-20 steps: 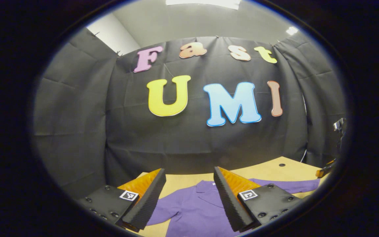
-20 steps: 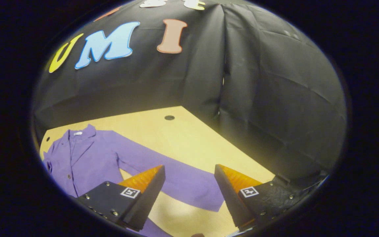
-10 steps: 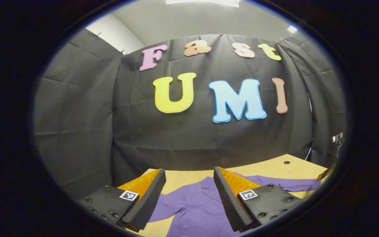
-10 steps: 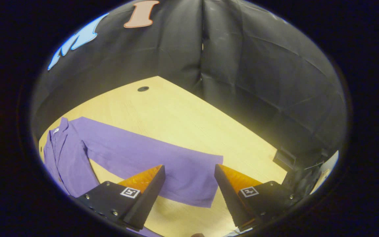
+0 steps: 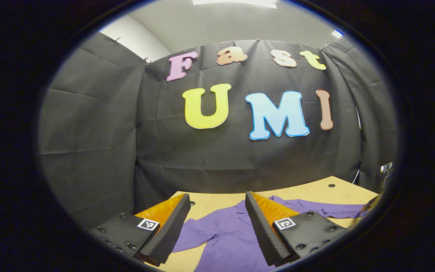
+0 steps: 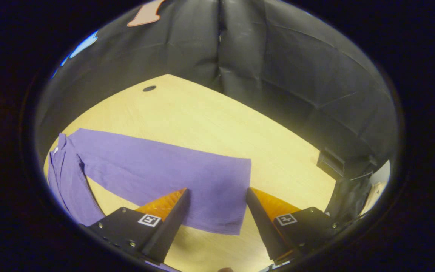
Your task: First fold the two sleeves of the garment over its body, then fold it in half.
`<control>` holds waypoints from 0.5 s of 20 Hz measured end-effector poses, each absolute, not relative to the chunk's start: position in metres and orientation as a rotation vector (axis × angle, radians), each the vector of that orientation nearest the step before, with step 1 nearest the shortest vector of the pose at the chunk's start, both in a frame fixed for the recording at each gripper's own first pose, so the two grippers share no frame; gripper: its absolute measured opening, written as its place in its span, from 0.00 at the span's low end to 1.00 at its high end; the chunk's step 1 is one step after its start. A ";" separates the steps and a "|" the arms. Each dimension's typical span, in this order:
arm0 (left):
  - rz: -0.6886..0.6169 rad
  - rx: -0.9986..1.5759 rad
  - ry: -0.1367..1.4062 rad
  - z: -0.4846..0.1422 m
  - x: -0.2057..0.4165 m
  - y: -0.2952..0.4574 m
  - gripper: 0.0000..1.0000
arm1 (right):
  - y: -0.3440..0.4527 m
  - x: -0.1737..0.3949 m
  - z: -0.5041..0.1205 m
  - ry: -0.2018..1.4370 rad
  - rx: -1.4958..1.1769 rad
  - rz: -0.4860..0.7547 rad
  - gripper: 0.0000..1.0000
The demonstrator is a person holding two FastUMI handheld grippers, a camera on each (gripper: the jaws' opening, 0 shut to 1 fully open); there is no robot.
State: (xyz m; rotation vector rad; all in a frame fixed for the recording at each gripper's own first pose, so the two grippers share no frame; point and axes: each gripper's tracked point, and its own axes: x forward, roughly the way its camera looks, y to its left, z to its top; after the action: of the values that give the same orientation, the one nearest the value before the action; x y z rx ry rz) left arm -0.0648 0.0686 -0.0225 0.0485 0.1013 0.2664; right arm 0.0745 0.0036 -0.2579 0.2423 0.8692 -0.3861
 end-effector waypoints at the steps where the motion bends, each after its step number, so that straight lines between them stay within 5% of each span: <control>1: 0.264 0.049 0.100 -0.024 -0.065 0.069 0.93 | 0.004 0.074 -0.258 0.865 0.258 -0.389 0.95; 4: 0.256 0.043 0.103 -0.027 -0.061 0.071 0.93 | 0.009 0.076 -0.257 0.875 0.276 -0.357 0.93; 6: 0.253 0.035 0.101 -0.028 -0.060 0.072 0.93 | 0.016 0.083 -0.254 0.885 0.272 -0.327 0.78; 9: 0.248 0.031 0.100 -0.032 -0.062 0.073 0.93 | 0.030 0.088 -0.255 0.890 0.300 -0.303 0.38; 10: 0.247 0.034 0.104 -0.035 -0.062 0.074 0.93 | 0.033 0.091 -0.253 0.885 0.321 -0.311 0.33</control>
State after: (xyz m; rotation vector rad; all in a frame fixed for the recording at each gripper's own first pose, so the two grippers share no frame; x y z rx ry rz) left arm -0.0620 0.0743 -0.0350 0.0336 0.1039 0.2472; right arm 0.0911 0.0331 -0.2528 0.3207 0.8850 -0.3107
